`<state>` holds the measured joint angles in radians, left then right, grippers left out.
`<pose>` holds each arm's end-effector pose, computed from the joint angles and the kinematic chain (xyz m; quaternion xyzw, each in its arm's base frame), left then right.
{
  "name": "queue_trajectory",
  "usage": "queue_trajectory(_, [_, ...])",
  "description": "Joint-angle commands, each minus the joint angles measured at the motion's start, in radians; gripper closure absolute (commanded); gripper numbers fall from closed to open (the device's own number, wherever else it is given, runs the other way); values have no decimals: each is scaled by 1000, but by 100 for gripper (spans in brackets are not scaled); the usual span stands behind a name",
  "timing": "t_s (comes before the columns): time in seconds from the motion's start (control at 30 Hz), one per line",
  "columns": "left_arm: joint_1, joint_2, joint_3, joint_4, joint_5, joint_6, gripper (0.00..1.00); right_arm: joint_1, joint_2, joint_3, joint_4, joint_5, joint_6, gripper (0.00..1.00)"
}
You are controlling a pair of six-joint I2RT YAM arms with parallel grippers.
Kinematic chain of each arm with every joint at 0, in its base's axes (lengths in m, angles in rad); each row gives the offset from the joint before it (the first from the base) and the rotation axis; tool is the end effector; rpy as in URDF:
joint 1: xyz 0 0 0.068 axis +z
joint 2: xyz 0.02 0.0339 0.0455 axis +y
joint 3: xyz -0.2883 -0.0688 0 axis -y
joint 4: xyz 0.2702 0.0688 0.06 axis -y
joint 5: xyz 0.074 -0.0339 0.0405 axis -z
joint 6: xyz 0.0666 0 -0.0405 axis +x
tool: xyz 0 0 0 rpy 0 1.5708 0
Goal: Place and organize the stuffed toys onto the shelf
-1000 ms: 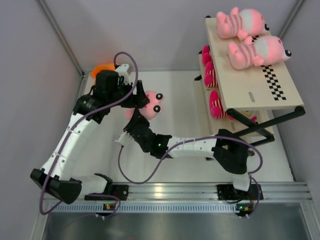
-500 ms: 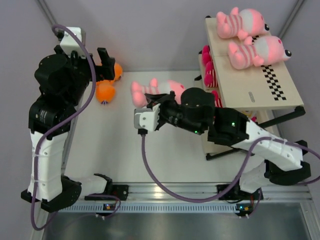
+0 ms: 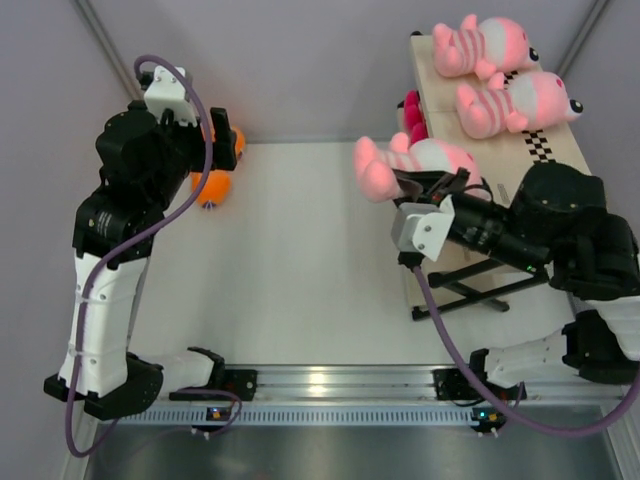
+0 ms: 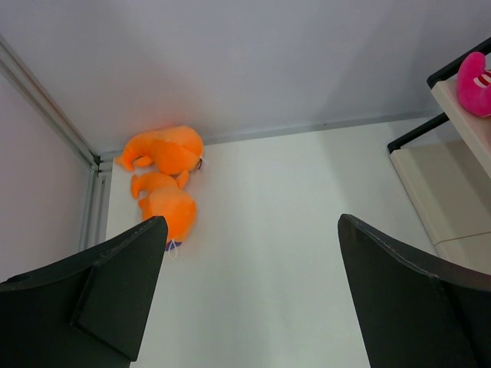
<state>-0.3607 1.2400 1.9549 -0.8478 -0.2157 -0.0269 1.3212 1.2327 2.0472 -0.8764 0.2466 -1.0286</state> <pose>0.2192 -0.0674 0.5902 0.0544 0.7495 -0.0466 0.6581 0.0663 0.1941 0.6146 -0.6347 0.3566 0.0104 0.6855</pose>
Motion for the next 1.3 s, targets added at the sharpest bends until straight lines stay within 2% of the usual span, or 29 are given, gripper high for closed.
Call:
queue_trajectory(0.0, [6,-13,-13,12,25,1,1,1,-35,45,-90,176,-62,86])
queue_trajectory(0.1, [9,-10,-19,12,47,-10,1,1,-42,41,-133,343,-93,89])
queue_trajectory(0.17, [16,-7,-22,12,56,-19,1,1,-70,38,-167,384,-82,91])
queue_trajectory(0.27, [19,-4,-25,12,70,-25,1,3,-169,-63,-121,484,-116,92])
queue_trajectory(0.3, [19,-1,-27,12,78,-25,1,3,-192,-123,-115,503,-125,92])
queue_trajectory(0.5, [22,6,-36,15,102,-36,1,1,-280,-235,-187,566,-108,92])
queue_trajectory(0.67, [35,4,-40,13,134,-54,1,-4,-309,-243,-190,583,-139,91])
queue_trajectory(0.93, [58,-7,-51,16,170,-71,1,-60,-277,-332,-173,496,-172,87])
queue_trajectory(0.97, [60,-11,-53,15,173,-71,1,-86,-274,-337,-164,446,-185,87])
queue_trajectory(1.1, [68,-27,-65,16,182,-73,1,-328,-276,-392,-116,294,-243,84])
queue_trajectory(1.17, [69,-27,-70,16,185,-74,1,-391,-285,-415,-86,222,-252,79])
queue_trajectory(1.27, [71,-27,-71,16,193,-76,1,-454,-299,-441,-53,194,-251,68])
